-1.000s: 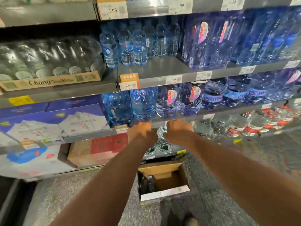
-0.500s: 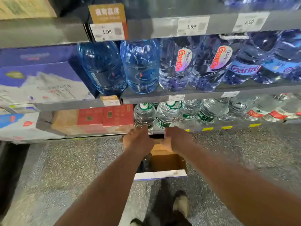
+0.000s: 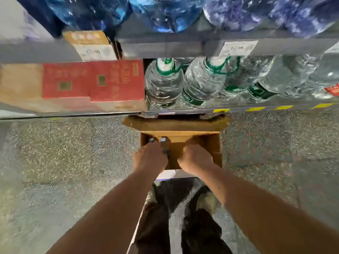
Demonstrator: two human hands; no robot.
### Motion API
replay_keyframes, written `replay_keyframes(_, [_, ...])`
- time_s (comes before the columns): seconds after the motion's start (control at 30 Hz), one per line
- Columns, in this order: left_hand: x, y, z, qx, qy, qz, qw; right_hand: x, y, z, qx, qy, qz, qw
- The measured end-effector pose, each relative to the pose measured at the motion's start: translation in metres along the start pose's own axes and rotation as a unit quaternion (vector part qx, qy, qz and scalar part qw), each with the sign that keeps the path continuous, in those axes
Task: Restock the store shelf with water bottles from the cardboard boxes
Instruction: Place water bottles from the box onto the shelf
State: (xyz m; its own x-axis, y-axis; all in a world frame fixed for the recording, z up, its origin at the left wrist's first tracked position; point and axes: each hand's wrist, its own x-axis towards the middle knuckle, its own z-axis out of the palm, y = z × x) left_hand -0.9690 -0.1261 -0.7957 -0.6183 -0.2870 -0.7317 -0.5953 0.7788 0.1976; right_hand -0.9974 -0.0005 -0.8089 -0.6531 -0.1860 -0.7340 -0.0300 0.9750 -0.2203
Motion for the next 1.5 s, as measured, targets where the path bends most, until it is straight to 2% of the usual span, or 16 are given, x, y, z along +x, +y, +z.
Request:
replay_keyframes(0.3, [0.135, -0.061, 0.115, -0.043, -0.038, -0.061, 0.997, 0.141, 0.03, 0.12, 0.027, -0.065, 0.046, 0.996])
replay_keyframes(0.47, [0.195, -0.085, 0.181, -0.061, -0.109, -0.109, 0.986, 0.197, 0.047, 0.188, 0.066, -0.117, 0.067, 0.989])
replay_keyframes(0.6, [0.222, -0.102, 0.217, -0.045, -0.133, -0.119, 0.983, 0.224, 0.048, 0.233, 0.164, -0.147, 0.086, 0.972])
replay_keyframes(0.67, [0.228, -0.107, 0.229, -0.036, -0.113, -0.104, 0.987, 0.231, 0.048, 0.25, 0.217, -0.142, 0.08, 0.962])
replay_keyframes(0.73, [0.231, -0.109, 0.236, -0.075, -0.095, -0.131, 0.984, 0.234, 0.048, 0.264, 0.249, -0.134, 0.075, 0.956])
replay_keyframes(0.83, [0.234, -0.111, 0.242, -0.152, -0.086, -0.18, 0.968, 0.237, 0.055, 0.272, 0.265, -0.13, 0.129, 0.947])
replay_keyframes(0.93, [0.237, -0.112, 0.248, -0.194, -0.08, -0.196, 0.958, 0.241, 0.069, 0.273, 0.25, -0.105, 0.177, 0.946])
replay_keyframes(1.07, [0.237, -0.109, 0.256, -0.227, -0.064, -0.214, 0.948, 0.239, 0.085, 0.27, 0.322, -0.055, 0.239, 0.914])
replay_keyframes(1.13, [0.237, -0.107, 0.259, -0.244, -0.053, -0.221, 0.943, 0.241, 0.089, 0.27, 0.341, -0.062, 0.26, 0.901])
replay_keyframes(1.3, [0.241, -0.102, 0.272, -0.264, -0.04, -0.247, 0.931, 0.243, 0.091, 0.277, 0.272, -0.072, 0.222, 0.934])
replay_keyframes(1.5, [0.249, -0.101, 0.287, -0.286, 0.041, -0.269, 0.919, 0.243, 0.096, 0.286, 0.302, -0.022, 0.219, 0.928])
